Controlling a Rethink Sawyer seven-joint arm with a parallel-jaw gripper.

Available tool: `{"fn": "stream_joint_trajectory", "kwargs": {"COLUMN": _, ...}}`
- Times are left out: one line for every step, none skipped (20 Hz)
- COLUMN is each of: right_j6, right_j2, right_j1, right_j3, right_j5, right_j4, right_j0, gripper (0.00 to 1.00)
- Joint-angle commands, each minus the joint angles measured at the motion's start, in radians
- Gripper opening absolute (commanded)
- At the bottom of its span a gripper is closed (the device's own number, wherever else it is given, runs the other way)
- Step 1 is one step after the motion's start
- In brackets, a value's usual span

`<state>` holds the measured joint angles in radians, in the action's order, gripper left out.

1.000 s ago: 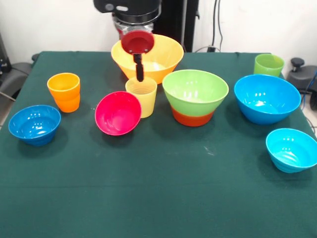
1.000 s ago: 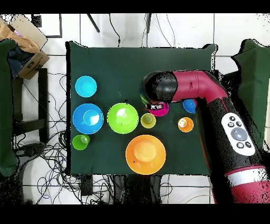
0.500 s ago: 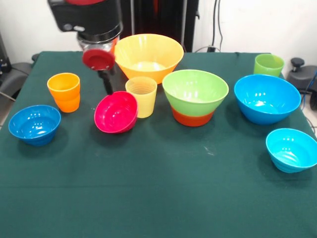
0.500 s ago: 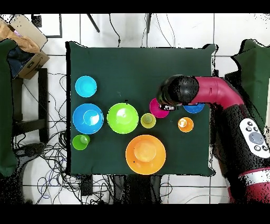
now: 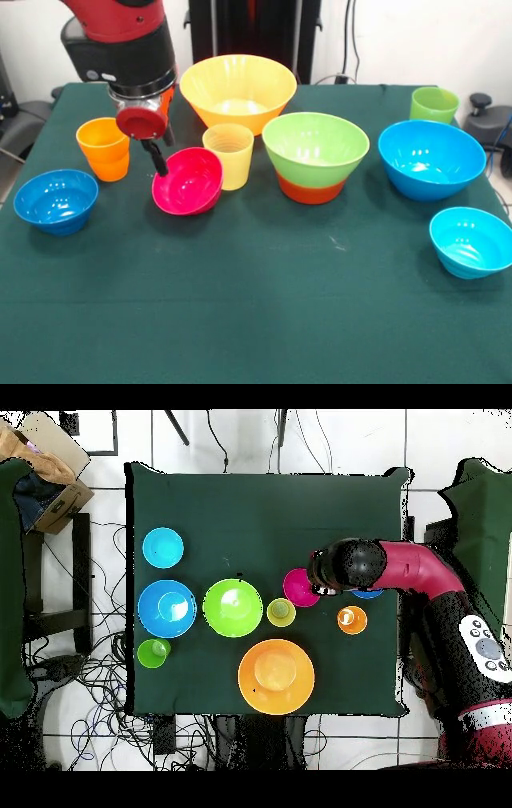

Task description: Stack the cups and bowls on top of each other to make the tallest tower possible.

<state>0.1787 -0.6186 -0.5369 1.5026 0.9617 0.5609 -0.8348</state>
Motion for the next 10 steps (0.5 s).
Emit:
{"fn": "stream_joint_trajectory", "kwargs": {"right_j6": 0.029, "right_j2": 0.005, "right_j1": 0.038, "right_j3": 0.020, "right_j5": -0.064, "right_j4": 0.073, "right_j0": 0.052, "gripper": 1.00}}
{"fn": "stream_joint_trajectory", "kwargs": {"right_j6": 0.035, "right_j2": 0.008, "right_j1": 0.034, "right_j3": 0.024, "right_j5": -0.066, "right_j4": 0.075, "right_j0": 0.055, "gripper": 1.00}}
{"fn": "stream_joint_trajectory", "kwargs": {"right_j6": 0.037, "right_j2": 0.011, "right_j1": 0.032, "right_j3": 0.024, "right_j5": -0.063, "right_j4": 0.076, "right_j0": 0.057, "gripper": 1.00}}
{"fn": "stream_joint_trajectory", "kwargs": {"right_j6": 0.039, "right_j2": 0.014, "right_j1": 0.030, "right_j3": 0.023, "right_j5": -0.061, "right_j4": 0.077, "right_j0": 0.060, "gripper": 1.00}}
{"fn": "stream_joint_trajectory", "kwargs": {"right_j6": 0.041, "right_j2": 0.017, "right_j1": 0.030, "right_j3": 0.021, "right_j5": -0.059, "right_j4": 0.080, "right_j0": 0.063, "gripper": 1.00}}
{"fn": "stream_joint_trajectory", "kwargs": {"right_j6": 0.037, "right_j2": 0.021, "right_j1": 0.032, "right_j3": 0.016, "right_j5": -0.054, "right_j4": 0.086, "right_j0": 0.067, "gripper": 1.00}}
{"fn": "stream_joint_trajectory", "kwargs": {"right_j6": 0.028, "right_j2": 0.023, "right_j1": 0.032, "right_j3": 0.011, "right_j5": -0.042, "right_j4": 0.088, "right_j0": 0.070, "gripper": 1.00}}
{"fn": "stream_joint_trajectory", "kwargs": {"right_j6": 0.014, "right_j2": 0.028, "right_j1": 0.035, "right_j3": 0.003, "right_j5": -0.023, "right_j4": 0.092, "right_j0": 0.069, "gripper": 1.00}}
{"fn": "stream_joint_trajectory", "kwargs": {"right_j6": 0.000, "right_j2": 0.031, "right_j1": 0.034, "right_j3": -0.005, "right_j5": 0.002, "right_j4": 0.093, "right_j0": 0.071, "gripper": 1.00}}
{"fn": "stream_joint_trajectory", "kwargs": {"right_j6": -0.020, "right_j2": 0.035, "right_j1": 0.033, "right_j3": -0.016, "right_j5": 0.035, "right_j4": 0.094, "right_j0": 0.074, "gripper": 1.00}}
